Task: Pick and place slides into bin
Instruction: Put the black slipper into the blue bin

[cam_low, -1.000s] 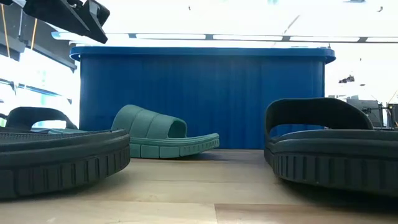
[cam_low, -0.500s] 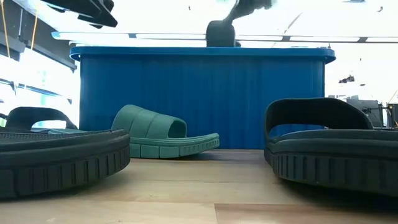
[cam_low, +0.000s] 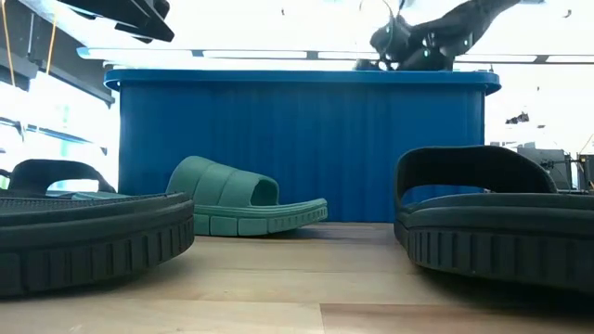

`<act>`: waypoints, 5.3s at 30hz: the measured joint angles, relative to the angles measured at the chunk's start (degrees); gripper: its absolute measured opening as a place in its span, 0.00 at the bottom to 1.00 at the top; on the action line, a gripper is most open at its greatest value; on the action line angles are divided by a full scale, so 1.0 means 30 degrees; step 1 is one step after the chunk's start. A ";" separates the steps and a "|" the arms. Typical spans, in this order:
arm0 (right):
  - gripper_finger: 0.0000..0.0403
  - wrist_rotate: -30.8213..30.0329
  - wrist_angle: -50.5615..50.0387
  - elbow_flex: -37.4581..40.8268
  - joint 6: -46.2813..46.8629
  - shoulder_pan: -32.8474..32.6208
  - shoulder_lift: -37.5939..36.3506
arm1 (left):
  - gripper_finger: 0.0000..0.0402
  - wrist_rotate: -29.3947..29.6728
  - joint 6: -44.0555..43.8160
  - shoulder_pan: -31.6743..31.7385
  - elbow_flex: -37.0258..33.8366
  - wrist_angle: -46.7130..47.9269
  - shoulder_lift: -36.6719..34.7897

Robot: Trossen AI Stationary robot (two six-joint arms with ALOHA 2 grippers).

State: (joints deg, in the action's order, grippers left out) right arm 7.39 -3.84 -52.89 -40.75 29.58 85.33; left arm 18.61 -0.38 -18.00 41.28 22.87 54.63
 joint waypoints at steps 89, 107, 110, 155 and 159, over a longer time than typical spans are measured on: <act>0.26 -1.6835 -0.7440 0.0043 2.1453 -2.2141 0.4560 | 0.42 -0.2616 -0.4445 -0.0634 0.0022 -0.2127 0.6827; 0.01 -1.7871 -1.0766 -0.7647 1.7829 -2.4370 0.4541 | 0.42 -0.2623 -0.4387 -0.0634 0.0022 -0.2127 0.6827; 0.01 -1.9658 -1.3021 -1.0595 1.7404 -2.5140 0.4541 | 0.42 -0.2623 -0.4387 -0.0634 0.0022 -0.2127 0.6827; 0.00 -1.4216 -1.3265 -1.1924 -0.0970 -0.1643 0.2742 | 0.42 -0.2492 -0.3781 -0.0634 0.0022 -0.2135 0.6827; 0.00 -1.2379 -1.2260 -0.9983 -0.0945 -0.0010 0.2749 | 0.42 -0.2371 -0.3754 -0.0634 0.0022 -0.2124 0.6827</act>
State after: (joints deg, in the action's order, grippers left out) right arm -29.75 -40.62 -82.84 -43.58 29.55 93.58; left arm 11.50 -11.64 -19.90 41.34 16.50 75.11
